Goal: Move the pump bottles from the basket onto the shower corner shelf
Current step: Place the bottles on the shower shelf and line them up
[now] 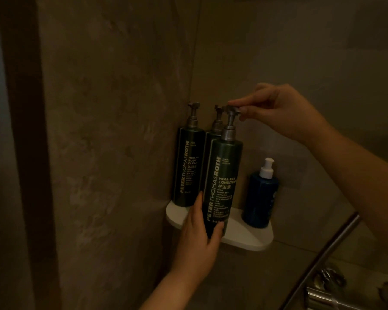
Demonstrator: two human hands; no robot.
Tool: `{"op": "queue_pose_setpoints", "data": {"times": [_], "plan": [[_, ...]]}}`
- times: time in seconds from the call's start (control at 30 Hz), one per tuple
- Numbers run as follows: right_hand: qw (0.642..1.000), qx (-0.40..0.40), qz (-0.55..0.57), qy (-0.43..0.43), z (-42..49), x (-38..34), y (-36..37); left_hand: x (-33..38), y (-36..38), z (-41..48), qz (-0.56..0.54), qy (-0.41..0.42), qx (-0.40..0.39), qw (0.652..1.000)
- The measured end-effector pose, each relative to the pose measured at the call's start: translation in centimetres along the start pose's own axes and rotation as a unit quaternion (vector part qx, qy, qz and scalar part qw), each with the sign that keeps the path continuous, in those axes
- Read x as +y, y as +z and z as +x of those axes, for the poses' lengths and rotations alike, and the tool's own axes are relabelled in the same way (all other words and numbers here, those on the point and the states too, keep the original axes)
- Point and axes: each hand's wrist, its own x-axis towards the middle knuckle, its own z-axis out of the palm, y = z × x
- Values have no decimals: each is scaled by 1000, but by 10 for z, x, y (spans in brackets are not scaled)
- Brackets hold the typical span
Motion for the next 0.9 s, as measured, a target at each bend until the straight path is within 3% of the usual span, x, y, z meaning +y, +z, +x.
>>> {"op": "queue_pose_setpoints", "data": {"times": [0.4, 0.9], "plan": [[1000, 24, 6, -10, -4, 1, 5, 6, 8, 0, -55, -33, 96, 993], [999, 34, 17, 7, -5, -2, 10, 8, 11, -2, -31, -29, 118, 992]]}}
